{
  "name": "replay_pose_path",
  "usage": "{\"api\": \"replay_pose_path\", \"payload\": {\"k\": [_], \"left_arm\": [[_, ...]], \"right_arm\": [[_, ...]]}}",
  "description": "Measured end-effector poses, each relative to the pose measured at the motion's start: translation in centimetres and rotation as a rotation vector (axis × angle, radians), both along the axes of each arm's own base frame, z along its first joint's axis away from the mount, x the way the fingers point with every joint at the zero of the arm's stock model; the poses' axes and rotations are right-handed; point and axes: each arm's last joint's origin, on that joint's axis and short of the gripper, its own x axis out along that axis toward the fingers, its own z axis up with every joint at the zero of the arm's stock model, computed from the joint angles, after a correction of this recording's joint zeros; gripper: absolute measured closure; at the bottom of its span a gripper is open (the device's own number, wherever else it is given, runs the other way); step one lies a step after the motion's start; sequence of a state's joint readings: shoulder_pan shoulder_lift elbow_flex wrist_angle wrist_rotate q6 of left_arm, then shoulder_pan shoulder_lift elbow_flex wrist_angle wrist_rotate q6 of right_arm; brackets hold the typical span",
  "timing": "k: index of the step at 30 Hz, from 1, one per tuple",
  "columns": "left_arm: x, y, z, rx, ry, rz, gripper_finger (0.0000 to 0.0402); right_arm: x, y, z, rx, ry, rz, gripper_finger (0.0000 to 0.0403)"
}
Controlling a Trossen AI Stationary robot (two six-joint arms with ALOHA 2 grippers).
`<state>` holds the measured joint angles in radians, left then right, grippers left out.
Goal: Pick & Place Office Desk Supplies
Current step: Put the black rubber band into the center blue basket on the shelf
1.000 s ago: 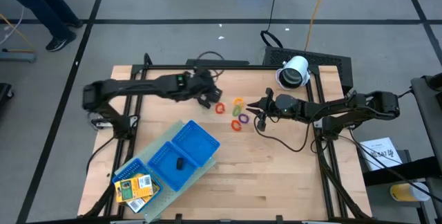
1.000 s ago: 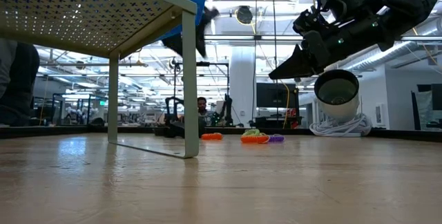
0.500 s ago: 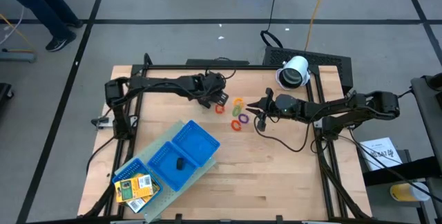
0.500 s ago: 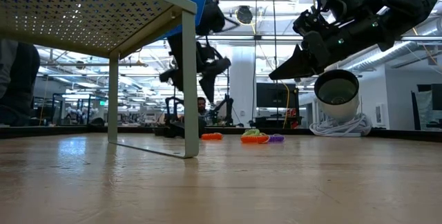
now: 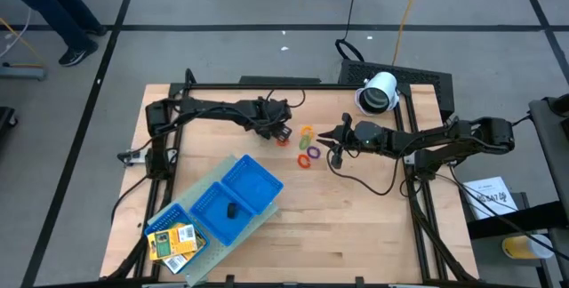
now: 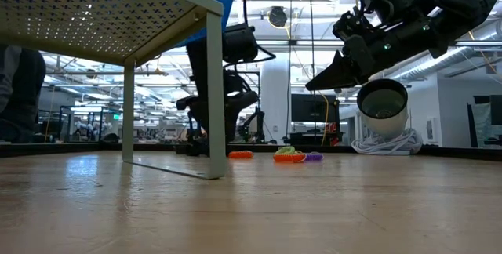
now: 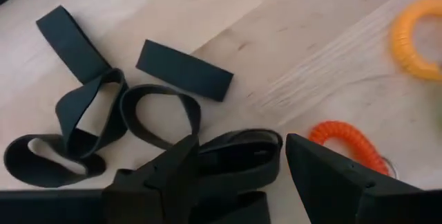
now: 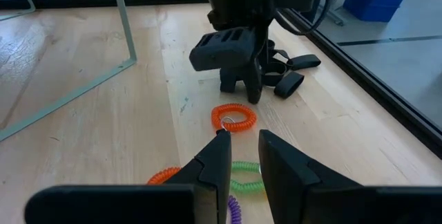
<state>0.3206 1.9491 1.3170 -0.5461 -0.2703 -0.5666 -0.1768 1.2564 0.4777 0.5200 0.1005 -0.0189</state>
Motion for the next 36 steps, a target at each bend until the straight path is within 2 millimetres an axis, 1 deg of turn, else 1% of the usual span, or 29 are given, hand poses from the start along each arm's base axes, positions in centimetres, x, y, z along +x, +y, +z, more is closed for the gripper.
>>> {"api": "replay_pose_path", "payload": {"k": [13,22,24,26,28,36], "left_arm": [[-1.1,-0.5,-0.4,-0.064,0.120,-0.020,0.0174],[-1.1,-0.5,-0.4,-0.063,0.121,-0.018,0.0175],[-1.1,-0.5,-0.4,-0.064,0.121,-0.016,0.0182],[-1.1,-0.5,-0.4,-0.064,0.121,-0.016,0.0200],[-1.1,-0.5,-0.4,-0.064,0.120,-0.016,0.0228],[-0.8,-0.4,-0.3,-0.053,0.091,-0.019,0.0365]], "right_arm": [[0.0,0.0,0.0,0.000,0.000,0.000,0.0339],[0.0,0.0,0.0,0.000,0.000,0.000,0.0339],[0.0,0.0,0.0,0.000,0.000,0.000,0.0339],[0.0,0.0,0.0,0.000,0.000,0.000,0.0339],[0.0,0.0,0.0,0.000,0.000,0.000,0.0339],[0.0,0.0,0.0,0.000,0.000,0.000,0.0339]]}}
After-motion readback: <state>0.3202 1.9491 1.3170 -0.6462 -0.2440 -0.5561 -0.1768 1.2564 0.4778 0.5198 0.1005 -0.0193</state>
